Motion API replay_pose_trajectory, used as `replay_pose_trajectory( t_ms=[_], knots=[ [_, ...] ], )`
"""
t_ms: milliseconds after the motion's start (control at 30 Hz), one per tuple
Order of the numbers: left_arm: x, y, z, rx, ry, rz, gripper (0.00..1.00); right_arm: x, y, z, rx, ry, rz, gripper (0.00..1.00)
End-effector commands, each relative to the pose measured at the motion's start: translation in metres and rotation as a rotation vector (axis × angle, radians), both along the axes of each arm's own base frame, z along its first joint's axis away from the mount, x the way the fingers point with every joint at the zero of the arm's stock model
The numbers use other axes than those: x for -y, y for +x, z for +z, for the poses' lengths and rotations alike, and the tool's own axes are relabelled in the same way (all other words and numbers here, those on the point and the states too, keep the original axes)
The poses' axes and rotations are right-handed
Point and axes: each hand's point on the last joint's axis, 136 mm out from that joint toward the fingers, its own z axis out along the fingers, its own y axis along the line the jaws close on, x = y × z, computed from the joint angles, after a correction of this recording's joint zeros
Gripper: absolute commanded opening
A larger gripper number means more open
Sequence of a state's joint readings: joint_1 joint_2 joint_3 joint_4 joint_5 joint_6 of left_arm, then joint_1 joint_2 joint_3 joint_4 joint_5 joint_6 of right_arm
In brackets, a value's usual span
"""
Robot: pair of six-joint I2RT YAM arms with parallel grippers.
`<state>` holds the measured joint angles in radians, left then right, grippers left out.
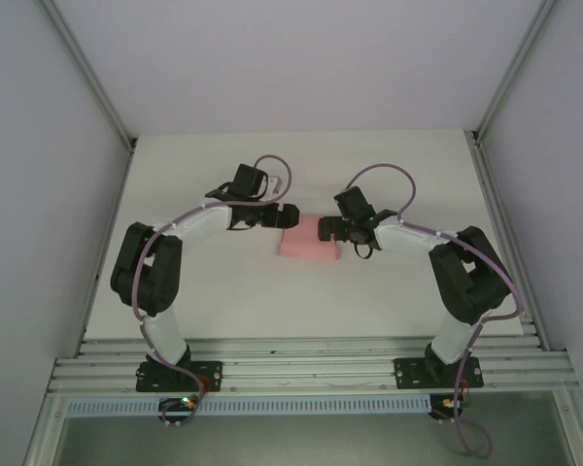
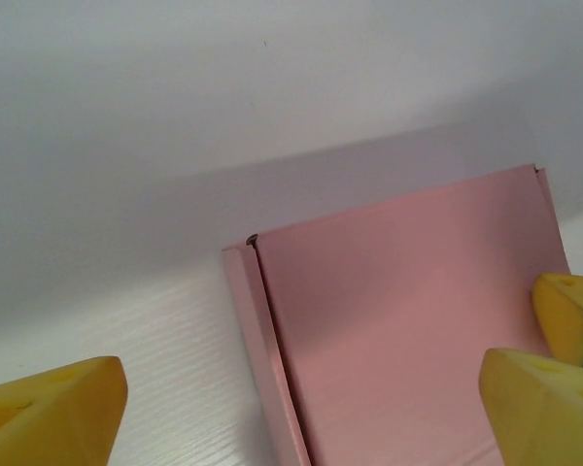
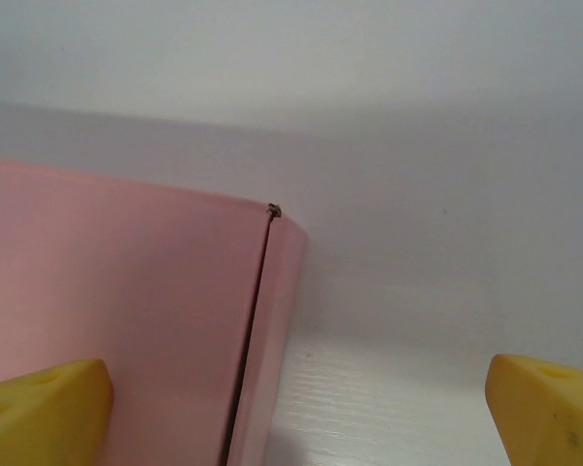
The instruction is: Assemble paper box
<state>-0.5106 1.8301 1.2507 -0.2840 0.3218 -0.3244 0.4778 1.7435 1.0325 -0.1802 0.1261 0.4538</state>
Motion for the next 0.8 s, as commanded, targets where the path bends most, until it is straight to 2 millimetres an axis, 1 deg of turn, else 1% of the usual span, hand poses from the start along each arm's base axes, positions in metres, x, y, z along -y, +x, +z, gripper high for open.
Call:
replay_pose_trajectory(
  t_ms=[0,33,100,267,333,400,567,700,767],
  knots=[
    [0.007,-0.005,-0.008,-0.046,-0.041,-0.012,0.9,-0.001,-0.005,-0.015,-0.034,0.007,-0.013,1.0],
    [0.009,-0.006,-0.009,-0.053,-0.05,-0.017,0.88,0.001,-0.006,-0.016,-0.036,0.002,-0.016,1.0],
    [0.01,-0.007,-0.012,-0.065,-0.06,-0.019,0.84,0.002,-0.005,-0.013,-0.022,0.006,-0.024,1.0],
    [0.012,-0.007,-0.022,-0.092,-0.063,-0.02,0.75,0.003,-0.005,0.012,0.058,0.048,-0.031,1.0],
    [0.012,-0.008,-0.026,-0.106,-0.062,-0.015,0.67,0.003,-0.006,0.021,0.075,0.063,-0.038,1.0],
    [0.011,-0.008,-0.03,-0.118,-0.063,-0.012,0.62,0.004,-0.008,0.025,0.081,0.074,-0.043,1.0],
    [0.008,-0.01,-0.042,-0.149,-0.067,0.0,0.53,0.008,-0.014,0.026,0.088,0.09,-0.064,1.0],
    [0.003,-0.011,-0.047,-0.156,-0.072,0.01,0.5,0.011,-0.018,0.027,0.089,0.095,-0.075,1.0],
    [0.001,-0.011,-0.05,-0.159,-0.077,0.016,0.47,0.011,-0.019,0.028,0.091,0.104,-0.078,1.0]
  ],
)
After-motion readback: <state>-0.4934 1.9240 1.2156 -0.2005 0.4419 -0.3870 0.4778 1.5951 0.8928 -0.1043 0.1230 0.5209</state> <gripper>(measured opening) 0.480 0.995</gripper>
